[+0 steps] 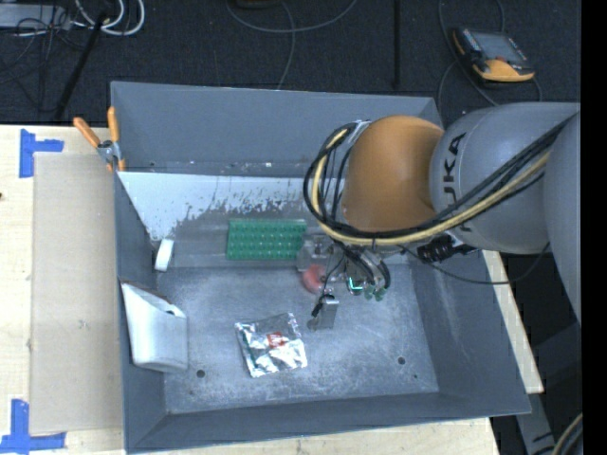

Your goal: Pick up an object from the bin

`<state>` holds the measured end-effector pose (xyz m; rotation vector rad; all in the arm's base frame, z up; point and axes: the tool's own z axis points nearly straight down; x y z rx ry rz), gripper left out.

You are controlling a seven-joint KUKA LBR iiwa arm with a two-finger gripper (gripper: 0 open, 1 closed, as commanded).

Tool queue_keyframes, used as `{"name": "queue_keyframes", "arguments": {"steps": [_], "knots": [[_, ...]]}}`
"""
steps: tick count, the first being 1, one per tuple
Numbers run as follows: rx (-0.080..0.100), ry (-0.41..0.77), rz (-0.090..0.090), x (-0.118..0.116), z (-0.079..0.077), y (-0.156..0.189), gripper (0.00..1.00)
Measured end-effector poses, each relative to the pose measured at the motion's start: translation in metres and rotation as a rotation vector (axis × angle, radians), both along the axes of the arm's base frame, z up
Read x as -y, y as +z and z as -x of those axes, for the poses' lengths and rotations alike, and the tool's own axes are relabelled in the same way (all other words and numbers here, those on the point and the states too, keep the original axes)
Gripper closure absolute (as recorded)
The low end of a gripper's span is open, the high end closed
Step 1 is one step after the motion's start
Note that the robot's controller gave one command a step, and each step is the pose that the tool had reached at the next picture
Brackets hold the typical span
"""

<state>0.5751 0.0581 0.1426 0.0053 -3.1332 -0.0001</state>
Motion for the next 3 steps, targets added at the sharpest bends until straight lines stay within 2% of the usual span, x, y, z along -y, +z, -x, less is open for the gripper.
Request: {"name": "queue_keyframes", "arguments": {"steps": [1, 2, 3], "knots": [[0.002, 0.172, -0.001, -0.039, 0.04, -0.075, 0.0], [0.006, 0.168, -0.001, -0.038, 0.038, -0.073, 1.0], [0.017, 0.148, -0.002, -0.049, 0.041, 0.065, 1.0]]}}
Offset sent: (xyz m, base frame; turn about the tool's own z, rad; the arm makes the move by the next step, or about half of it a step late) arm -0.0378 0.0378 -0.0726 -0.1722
